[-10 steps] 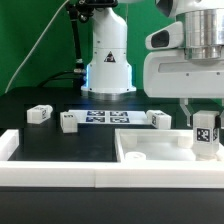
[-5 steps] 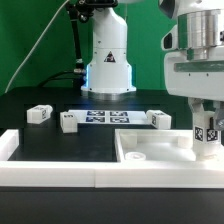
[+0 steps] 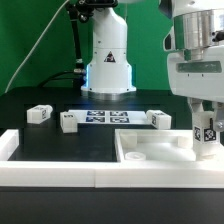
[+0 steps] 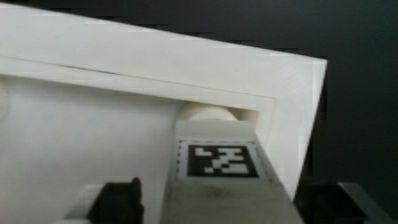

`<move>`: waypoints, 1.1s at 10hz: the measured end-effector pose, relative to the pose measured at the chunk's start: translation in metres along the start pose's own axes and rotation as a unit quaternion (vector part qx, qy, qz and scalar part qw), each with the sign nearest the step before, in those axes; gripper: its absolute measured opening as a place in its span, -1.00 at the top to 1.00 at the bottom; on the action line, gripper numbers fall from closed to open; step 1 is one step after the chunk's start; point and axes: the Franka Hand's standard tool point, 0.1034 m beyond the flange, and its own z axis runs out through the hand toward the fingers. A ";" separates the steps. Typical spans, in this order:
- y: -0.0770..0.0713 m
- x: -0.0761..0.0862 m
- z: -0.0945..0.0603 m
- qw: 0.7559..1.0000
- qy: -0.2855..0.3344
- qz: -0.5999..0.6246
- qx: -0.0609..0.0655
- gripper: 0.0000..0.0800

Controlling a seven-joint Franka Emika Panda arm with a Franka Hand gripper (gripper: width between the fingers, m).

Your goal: Assemble one leg

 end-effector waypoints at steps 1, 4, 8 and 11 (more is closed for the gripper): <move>0.000 -0.002 0.000 1.000 -0.002 -0.021 -0.005 -0.29; -0.004 -0.001 -0.004 0.975 -0.006 -0.221 -0.012 -0.60; -0.004 0.004 -0.004 0.921 -0.003 -0.390 -0.012 -0.62; -0.005 -0.003 -0.003 0.856 0.013 -0.516 -0.018 -0.62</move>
Offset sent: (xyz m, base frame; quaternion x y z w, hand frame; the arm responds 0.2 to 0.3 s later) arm 0.0092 -0.0024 0.0007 -0.0153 -0.0145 -0.3048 0.9522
